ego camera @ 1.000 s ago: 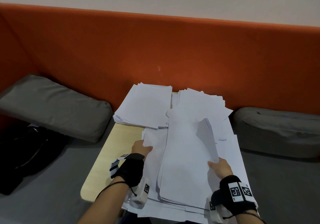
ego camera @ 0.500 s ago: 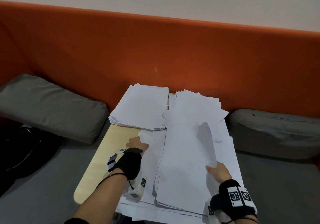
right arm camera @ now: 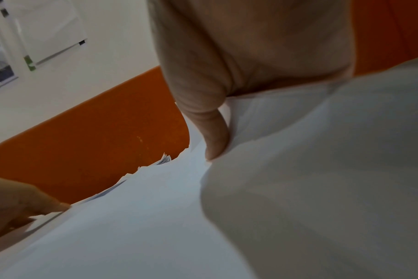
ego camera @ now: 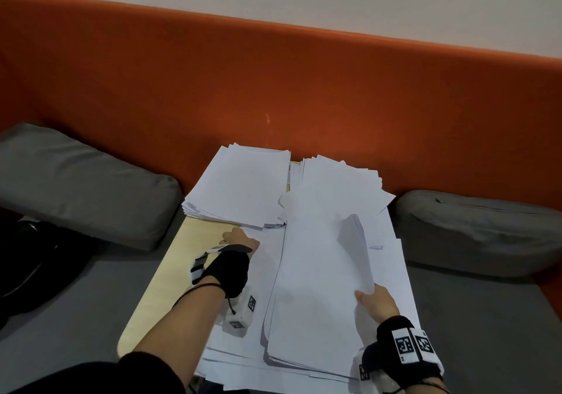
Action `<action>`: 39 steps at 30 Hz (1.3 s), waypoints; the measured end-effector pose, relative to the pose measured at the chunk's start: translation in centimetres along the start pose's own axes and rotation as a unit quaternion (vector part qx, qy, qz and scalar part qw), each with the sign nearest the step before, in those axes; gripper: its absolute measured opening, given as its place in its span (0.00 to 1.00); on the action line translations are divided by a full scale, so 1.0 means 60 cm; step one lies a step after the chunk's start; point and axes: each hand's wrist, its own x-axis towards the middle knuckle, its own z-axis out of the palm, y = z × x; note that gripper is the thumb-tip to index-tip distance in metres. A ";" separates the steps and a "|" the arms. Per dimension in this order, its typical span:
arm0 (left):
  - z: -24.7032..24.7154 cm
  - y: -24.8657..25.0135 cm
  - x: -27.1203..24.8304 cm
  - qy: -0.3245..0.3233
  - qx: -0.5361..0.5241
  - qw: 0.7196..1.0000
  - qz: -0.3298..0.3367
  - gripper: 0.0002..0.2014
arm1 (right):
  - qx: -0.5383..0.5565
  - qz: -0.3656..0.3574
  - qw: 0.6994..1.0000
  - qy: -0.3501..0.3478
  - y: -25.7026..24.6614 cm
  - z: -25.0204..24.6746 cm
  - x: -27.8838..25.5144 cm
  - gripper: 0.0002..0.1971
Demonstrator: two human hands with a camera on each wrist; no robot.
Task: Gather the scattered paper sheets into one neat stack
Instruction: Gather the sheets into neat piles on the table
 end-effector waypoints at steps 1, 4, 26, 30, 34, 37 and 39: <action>-0.002 0.003 -0.001 -0.001 0.009 1.000 -0.002 0.26 | -0.002 -0.001 1.000 0.000 0.000 0.001 0.001 0.19; -0.002 0.005 0.015 -0.011 0.001 1.000 -0.001 0.25 | -0.006 0.001 1.000 -0.002 0.002 0.001 0.005 0.18; -0.035 0.000 -0.037 -0.058 -0.120 0.982 0.132 0.28 | 0.016 -0.006 1.000 -0.009 -0.008 -0.012 0.011 0.16; -0.113 0.068 -0.124 0.055 0.017 0.965 0.255 0.26 | 0.018 -0.005 1.000 0.000 -0.014 -0.015 0.008 0.17; -0.208 0.114 -0.185 0.146 -0.129 0.915 0.353 0.19 | 0.039 -0.006 0.999 0.005 -0.019 -0.013 0.003 0.15; -0.244 0.129 -0.207 0.062 -0.326 0.850 0.409 0.17 | 0.073 -0.016 0.997 -0.002 -0.024 -0.012 0.001 0.09; -0.243 0.132 -0.208 0.009 -0.397 0.821 0.410 0.14 | 0.088 -0.027 0.996 -0.015 -0.025 -0.010 -0.005 0.08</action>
